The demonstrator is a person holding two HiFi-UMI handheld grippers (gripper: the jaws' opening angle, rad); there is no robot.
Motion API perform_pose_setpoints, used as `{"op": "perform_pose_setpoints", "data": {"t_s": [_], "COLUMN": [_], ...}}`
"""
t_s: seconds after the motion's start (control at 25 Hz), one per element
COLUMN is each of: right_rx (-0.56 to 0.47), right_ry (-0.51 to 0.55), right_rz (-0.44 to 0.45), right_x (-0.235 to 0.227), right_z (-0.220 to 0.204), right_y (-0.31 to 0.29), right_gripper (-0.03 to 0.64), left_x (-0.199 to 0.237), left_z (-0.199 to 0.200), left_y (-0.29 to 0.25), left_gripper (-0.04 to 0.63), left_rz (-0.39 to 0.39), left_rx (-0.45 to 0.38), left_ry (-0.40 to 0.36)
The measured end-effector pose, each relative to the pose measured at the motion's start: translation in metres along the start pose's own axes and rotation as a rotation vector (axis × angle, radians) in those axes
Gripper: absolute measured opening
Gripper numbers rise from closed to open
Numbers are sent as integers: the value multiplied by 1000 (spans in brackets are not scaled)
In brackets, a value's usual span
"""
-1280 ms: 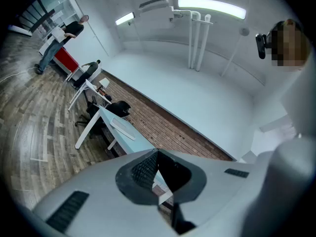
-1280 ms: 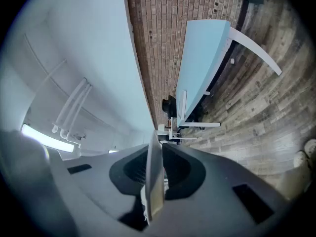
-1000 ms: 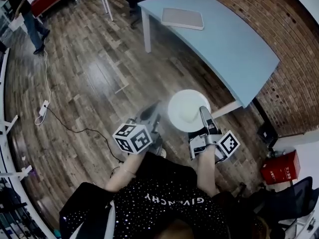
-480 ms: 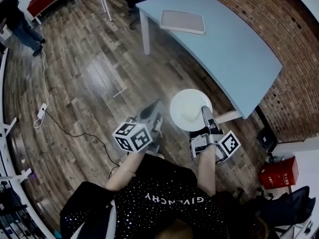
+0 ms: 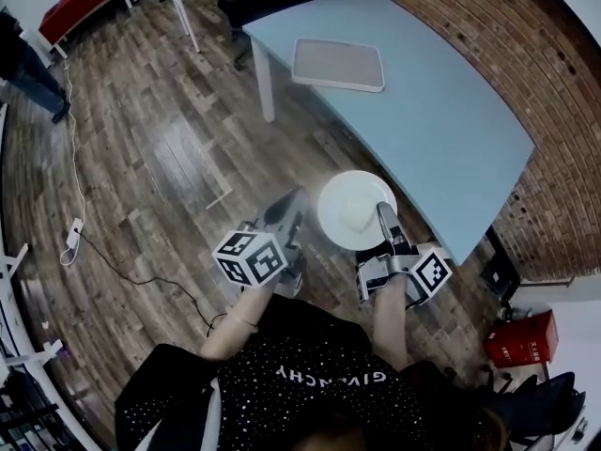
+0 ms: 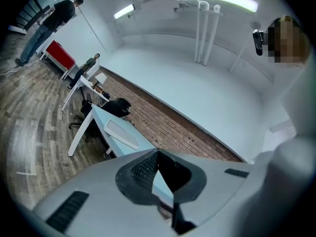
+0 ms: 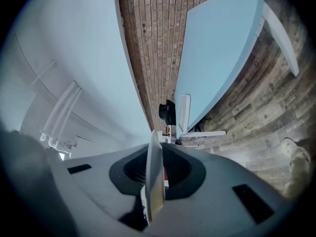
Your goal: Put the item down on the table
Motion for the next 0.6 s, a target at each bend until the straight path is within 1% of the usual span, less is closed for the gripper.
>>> {"op": "perform_pose_setpoints", "data": {"t_s": [0.24,0.36,0.6], "right_rx": [-25,-30,-40], "right_ry": [-29,-60,-82], "right_rz": [-20,-27,-30], "right_x": [-3,-6,-9], "right_z": [24,30,42], "right_y": [-58,-87,-140], "right_gripper": [46,46,44], "left_x": [27,41,69], "left_z": [28,44,72], "left_y": [-52,-74,-115], "left_gripper": [11,11,11], "left_rz": [-6,-9,-13], "left_rx": [13,14,19], "left_ry": [25,30,37]}}
Point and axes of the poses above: the fingertips, and each gripper's own axes: y backward along the fingers, x to its left, z out of its top, the point moved 1 cm from there along y, backward along the fingers, and after that the axes turned 3 degrees about y, right-handed, at the moved point
